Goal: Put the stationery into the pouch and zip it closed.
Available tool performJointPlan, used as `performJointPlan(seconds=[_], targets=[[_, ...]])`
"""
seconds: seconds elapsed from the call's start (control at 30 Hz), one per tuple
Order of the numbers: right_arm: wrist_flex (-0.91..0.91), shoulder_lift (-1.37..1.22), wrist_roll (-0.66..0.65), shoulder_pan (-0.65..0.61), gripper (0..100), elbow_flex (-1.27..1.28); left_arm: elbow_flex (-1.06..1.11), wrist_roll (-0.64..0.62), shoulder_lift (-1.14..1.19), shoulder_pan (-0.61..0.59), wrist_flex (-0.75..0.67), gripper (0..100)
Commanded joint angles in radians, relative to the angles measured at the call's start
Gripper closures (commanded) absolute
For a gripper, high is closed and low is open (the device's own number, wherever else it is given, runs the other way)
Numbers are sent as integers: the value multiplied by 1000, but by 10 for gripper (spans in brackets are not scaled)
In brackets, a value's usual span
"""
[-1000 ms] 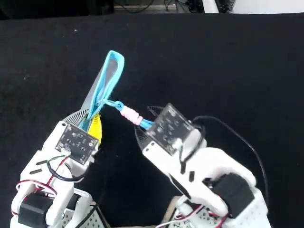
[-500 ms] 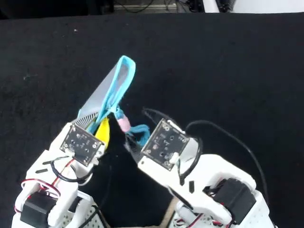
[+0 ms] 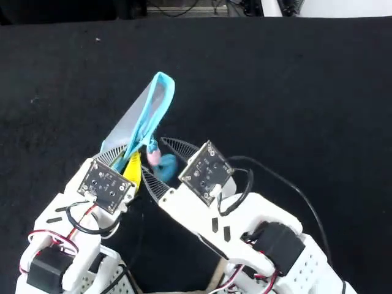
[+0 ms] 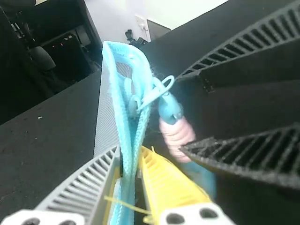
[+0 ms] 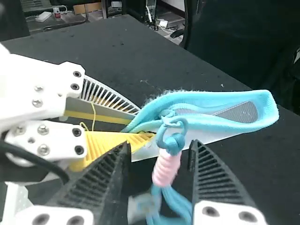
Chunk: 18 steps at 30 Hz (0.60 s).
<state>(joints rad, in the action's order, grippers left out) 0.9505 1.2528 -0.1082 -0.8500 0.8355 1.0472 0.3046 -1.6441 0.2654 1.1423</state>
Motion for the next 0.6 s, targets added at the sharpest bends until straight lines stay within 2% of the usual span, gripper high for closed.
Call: performJointPlan(seconds=[0.0,0.33,0.57], targets=[[-52,8,11,-11,808,-12,41,-17,11,2,6,970],[-199,8,5,0,810,84,41,-17,11,-2,6,970],[-199,10,8,120,811,84,41,-17,11,1,6,970]])
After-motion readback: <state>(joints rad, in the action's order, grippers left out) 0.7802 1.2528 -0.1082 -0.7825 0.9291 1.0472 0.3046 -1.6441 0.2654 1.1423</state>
